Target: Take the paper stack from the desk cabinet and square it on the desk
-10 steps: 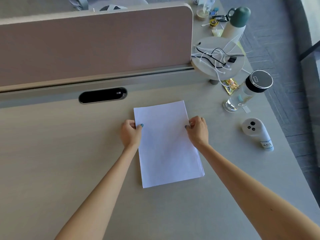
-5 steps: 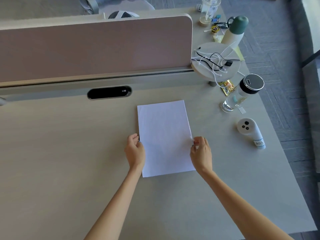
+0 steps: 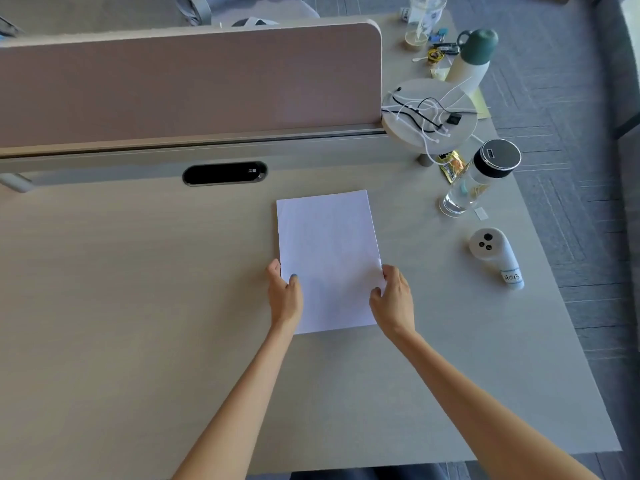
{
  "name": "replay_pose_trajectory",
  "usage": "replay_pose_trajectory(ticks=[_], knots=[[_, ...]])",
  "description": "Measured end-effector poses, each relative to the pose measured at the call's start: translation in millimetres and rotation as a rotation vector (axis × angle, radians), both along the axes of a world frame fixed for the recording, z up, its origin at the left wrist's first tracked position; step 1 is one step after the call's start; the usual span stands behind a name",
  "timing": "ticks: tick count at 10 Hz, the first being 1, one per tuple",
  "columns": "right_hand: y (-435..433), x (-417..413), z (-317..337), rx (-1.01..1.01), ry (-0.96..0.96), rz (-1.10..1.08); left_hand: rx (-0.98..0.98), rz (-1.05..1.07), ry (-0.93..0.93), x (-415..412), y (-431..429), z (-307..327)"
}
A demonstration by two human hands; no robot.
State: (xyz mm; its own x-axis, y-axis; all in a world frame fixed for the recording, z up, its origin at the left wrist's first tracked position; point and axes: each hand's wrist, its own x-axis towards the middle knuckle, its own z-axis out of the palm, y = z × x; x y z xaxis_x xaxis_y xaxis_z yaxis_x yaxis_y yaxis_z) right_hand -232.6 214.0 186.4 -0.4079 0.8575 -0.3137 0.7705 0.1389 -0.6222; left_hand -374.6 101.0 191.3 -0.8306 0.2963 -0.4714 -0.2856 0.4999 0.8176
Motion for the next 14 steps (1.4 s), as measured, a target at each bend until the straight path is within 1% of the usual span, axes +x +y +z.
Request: replay_pose_trajectory(ticks=[1, 2, 3, 4, 5, 6, 7, 9, 11, 12, 13, 14], knots=[[4, -4, 3, 0.073, -0.027, 0.064, -0.035, -0.038, 0.095, -4, -1, -3], [9, -16, 1, 0.218, -0.017, 0.219, -0.114, -0.227, 0.355, -7, 1, -7], [13, -34, -7, 0.310, -0.025, 0.402, -0.303, -0.559, 0.698, -14, 7, -17], [18, -50, -20, 0.427, -0.087, 0.564, -0.421, -0.762, 0.916, -19, 15, -32], [24, -56, -36, 0.502, -0.139, 0.678, -0.499, -0.793, 0.942, -22, 20, -46], [28, -54, -51, 0.491, -0.153, 0.716, -0.548, -0.831, 0.928, -21, 18, -59], [30, -50, -61, 0.488, -0.156, 0.724, -0.576, -0.842, 0.912, -19, 16, -68], [30, -49, -66, 0.508, -0.119, 0.708, -0.598, -0.810, 0.938, -17, 16, -69], [30, -50, -64, 0.515, -0.137, 0.705, -0.623, -0.825, 0.955, -17, 16, -68], [28, -51, -61, 0.510, -0.184, 0.714, -0.658, -0.837, 0.946, -17, 17, -64], [26, -51, -56, 0.493, -0.228, 0.731, -0.665, -0.893, 0.910, -21, 16, -55], [21, -60, -31, 0.403, -0.151, 0.680, -0.559, -0.896, 0.843, -33, 23, -34]])
